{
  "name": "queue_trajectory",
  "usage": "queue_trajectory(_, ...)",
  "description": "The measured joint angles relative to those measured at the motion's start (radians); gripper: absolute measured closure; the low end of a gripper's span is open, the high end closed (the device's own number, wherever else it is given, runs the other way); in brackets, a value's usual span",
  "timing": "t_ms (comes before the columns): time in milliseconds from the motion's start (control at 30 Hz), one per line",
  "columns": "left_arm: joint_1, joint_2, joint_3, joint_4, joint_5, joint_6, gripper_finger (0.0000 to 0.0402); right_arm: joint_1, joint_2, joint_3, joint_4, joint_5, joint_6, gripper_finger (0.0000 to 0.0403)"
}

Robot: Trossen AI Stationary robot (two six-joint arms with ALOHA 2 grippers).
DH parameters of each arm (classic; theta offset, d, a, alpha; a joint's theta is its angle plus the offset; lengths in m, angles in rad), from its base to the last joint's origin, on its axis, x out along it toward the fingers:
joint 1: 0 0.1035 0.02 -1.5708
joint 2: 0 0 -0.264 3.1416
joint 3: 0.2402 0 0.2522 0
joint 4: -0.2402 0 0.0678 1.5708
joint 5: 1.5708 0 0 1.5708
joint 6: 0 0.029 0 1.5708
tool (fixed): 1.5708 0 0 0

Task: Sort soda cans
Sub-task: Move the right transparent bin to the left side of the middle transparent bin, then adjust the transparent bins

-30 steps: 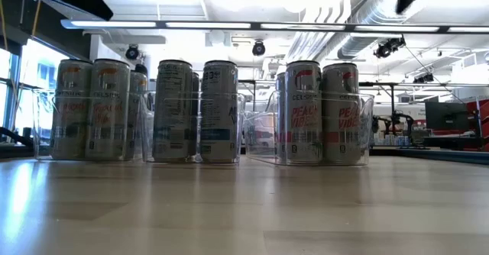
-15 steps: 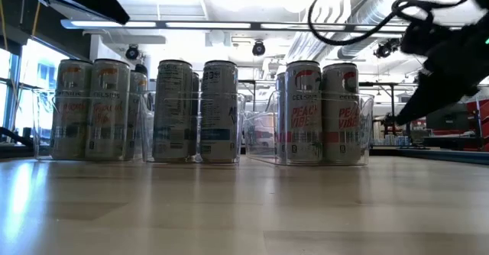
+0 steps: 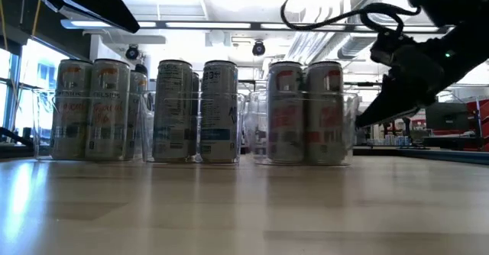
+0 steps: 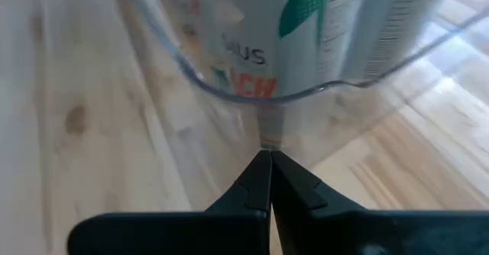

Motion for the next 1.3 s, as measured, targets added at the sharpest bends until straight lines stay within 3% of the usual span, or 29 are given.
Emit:
queue_trajectory(433,0.0,0.0,0.0,0.005,0.001,0.0,0.0401,-0.063,0.141,0.004,0.17,-0.051,-0.059,0.0403)
queue_trajectory(600,0.0,0.0,0.0,0.006,0.001,0.0,0.0401,-0.043,0.112,0.041,0.12,-0.071,-0.11,0.0403)
queue_trajectory(733,-0.001,0.0,0.0,-0.001,0.054,-0.02,0.0401,-0.04,0.041,0.085,-0.05,-0.059,-0.113,0.0403)
queue_trajectory(833,-0.005,-0.024,0.0,-0.1,0.104,-0.148,0.0401,-0.039,-0.018,0.129,-0.193,-0.055,-0.109,0.0403)
queue_trajectory(967,-0.038,-0.085,0.0,-0.345,0.134,-0.431,0.0401,-0.021,-0.087,0.18,-0.366,-0.023,-0.084,0.0403)
queue_trajectory(1100,0.011,-0.164,0.001,-0.62,0.153,-0.708,0.0401,0.004,-0.14,0.197,-0.399,0.013,-0.09,0.0403)
queue_trajectory(1133,0.054,-0.19,0.0,-0.618,0.167,-0.698,0.0401,0.008,-0.149,0.197,-0.398,0.025,-0.091,0.0403)
queue_trajectory(1300,0.336,-0.327,0.034,-0.532,0.186,-0.273,0.0401,0.011,-0.159,0.197,-0.385,0.051,-0.116,0.0403)
